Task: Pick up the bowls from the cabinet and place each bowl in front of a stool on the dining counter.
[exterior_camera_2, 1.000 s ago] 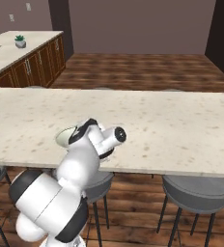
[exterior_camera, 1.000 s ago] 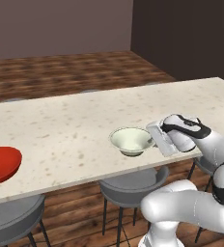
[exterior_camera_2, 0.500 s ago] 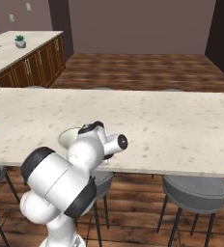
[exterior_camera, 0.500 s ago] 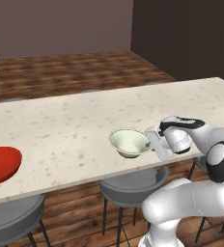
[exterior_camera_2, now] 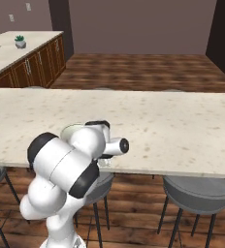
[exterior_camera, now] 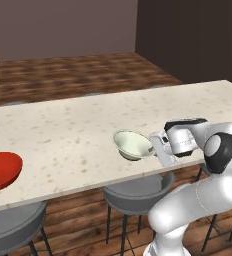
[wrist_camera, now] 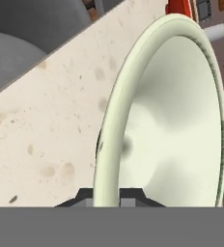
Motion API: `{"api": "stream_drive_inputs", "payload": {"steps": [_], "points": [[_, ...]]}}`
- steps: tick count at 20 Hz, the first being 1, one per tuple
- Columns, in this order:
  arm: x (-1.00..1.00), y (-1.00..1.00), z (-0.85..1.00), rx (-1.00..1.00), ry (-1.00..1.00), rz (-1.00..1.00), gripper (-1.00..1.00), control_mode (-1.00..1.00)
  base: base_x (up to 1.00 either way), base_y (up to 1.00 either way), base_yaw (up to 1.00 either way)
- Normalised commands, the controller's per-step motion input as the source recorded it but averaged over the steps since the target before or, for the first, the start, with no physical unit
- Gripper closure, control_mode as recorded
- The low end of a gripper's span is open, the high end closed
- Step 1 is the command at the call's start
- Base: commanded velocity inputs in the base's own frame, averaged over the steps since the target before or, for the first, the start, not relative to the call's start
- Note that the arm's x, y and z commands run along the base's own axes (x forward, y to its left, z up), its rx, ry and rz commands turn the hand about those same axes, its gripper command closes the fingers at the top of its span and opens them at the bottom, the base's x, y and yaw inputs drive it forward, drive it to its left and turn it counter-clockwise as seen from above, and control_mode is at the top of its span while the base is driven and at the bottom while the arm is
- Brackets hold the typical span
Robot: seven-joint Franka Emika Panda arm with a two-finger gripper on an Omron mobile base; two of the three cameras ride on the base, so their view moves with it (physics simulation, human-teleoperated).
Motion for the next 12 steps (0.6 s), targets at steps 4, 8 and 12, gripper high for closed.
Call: {"api": "stream_drive_inputs", "payload": {"steps": [4, 8, 12], "points": [[0.00, 0.01, 0.01, 0.00, 0.00, 0.00, 1.00, -1.00, 0.00, 0.00, 0.00], [0.00, 0.04, 0.07, -0.04, 0.03, 0.00, -1.00, -1.00, 0.00, 0.00, 0.00], [0.00, 0.00, 0.01, -0.01, 0.00, 0.00, -1.00, -1.00, 0.00, 0.00, 0.00]]}}
